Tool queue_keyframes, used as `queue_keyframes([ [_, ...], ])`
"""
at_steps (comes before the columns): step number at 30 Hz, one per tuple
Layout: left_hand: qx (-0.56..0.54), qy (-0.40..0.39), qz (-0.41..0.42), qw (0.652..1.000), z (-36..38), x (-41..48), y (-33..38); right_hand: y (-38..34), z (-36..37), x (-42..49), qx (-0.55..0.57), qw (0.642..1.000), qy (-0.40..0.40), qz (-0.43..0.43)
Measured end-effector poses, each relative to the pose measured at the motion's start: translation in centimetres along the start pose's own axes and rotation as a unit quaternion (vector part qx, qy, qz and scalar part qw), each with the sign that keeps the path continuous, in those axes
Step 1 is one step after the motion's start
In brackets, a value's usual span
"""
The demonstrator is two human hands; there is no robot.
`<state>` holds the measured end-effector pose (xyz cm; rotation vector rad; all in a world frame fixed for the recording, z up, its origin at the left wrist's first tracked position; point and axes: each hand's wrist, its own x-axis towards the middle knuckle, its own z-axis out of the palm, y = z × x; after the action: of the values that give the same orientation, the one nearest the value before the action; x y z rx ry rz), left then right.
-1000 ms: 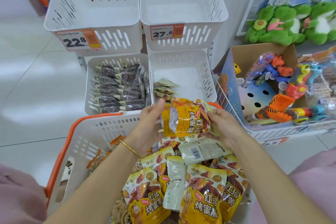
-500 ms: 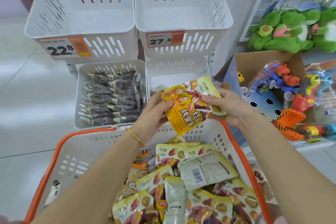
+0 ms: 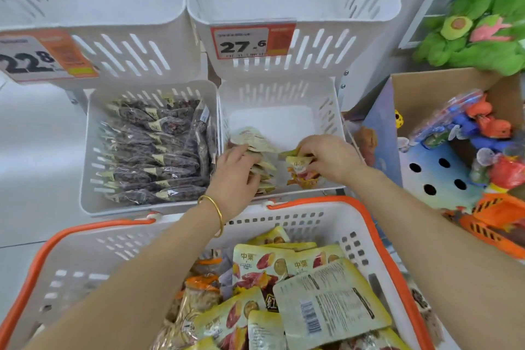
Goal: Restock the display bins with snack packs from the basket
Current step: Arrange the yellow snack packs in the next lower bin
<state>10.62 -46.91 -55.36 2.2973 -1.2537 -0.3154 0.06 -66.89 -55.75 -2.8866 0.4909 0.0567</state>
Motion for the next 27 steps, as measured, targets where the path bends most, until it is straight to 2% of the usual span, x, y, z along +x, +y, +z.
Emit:
queue_keyframes([
  [5, 0.018, -0.007, -0.004, 1.0, 0.5, -0.1, -0.6, -1.4, 3.4, 0.7, 0.164, 0.984, -0.069, -0.014],
  [10, 0.01, -0.007, -0.004, 1.0, 0.8, -0.2, -0.8, -1.1, 1.6, -0.4, 0.337, 0.933, -0.011, 0.124],
  [14, -0.003, -0.004, -0.004, 1.0, 1.2, -0.4, -1.1, -1.4, 1.5, -0.9, 0.326, 0.92, -0.093, 0.194],
  [20, -0.008, -0.014, -0.013, 1.0, 1.0, -1.0, -1.0, -1.9, 1.1, -1.0, 0.288, 0.924, -0.139, 0.211],
  [23, -0.019, 0.011, 0.01, 1.0, 0.2, -3.0, -0.1, -2.8, -1.5, -3.7, 0.227, 0.953, -0.1, 0.176],
  [25, -0.033, 0.048, 0.033, 0.998, -0.3, -5.6, 0.9, -4.9, -3.7, -7.0, 0.252, 0.956, -0.046, 0.144],
  [27, -0.046, 0.069, 0.048, 0.995, -0.3, -8.6, 1.6, -7.3, -5.2, -10.6, 0.277, 0.952, -0.062, 0.114],
])
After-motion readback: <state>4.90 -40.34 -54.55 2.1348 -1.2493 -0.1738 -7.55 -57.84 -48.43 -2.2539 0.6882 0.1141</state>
